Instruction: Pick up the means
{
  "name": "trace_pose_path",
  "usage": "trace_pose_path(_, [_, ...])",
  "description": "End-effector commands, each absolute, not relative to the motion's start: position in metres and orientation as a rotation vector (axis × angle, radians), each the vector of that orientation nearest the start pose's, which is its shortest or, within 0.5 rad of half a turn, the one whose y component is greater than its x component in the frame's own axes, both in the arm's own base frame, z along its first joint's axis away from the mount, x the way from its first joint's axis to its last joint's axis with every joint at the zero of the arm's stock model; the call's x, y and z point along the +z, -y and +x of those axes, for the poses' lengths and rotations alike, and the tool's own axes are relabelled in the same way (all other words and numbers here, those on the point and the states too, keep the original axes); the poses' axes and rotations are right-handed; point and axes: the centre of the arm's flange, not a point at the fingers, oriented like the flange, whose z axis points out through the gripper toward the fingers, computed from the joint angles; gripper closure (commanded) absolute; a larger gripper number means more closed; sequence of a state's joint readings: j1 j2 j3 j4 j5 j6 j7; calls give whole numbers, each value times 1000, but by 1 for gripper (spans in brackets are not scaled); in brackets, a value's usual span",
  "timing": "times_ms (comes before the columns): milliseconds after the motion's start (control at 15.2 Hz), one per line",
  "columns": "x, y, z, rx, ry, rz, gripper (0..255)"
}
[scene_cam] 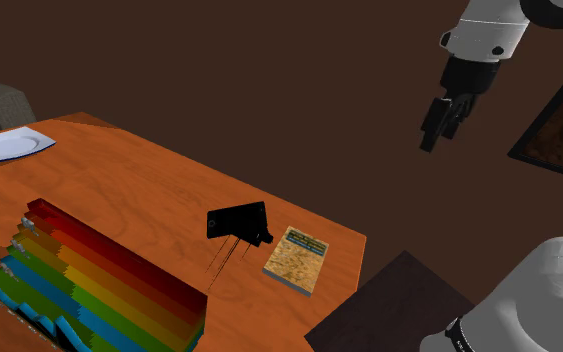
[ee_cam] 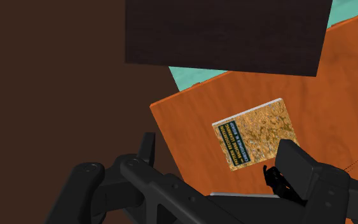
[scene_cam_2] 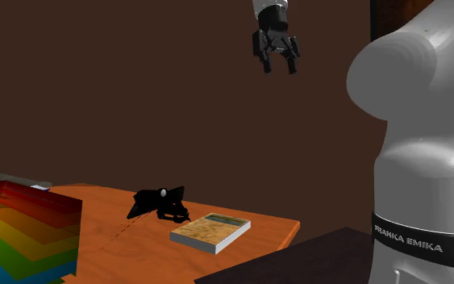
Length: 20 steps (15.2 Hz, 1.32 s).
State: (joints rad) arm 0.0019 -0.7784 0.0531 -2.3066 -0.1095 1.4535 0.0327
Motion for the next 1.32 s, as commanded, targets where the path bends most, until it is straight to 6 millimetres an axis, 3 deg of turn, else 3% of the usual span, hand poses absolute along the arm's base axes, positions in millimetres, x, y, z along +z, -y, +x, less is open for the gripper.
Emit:
trace_pose_path(0, [602,-9,297,115,-5,-3289,0])
trace_pose_path(594, [529,-56,370,57,239,-3278,0])
trace_pose_path(1254, [450,-120,445,-8,508,-3243,0])
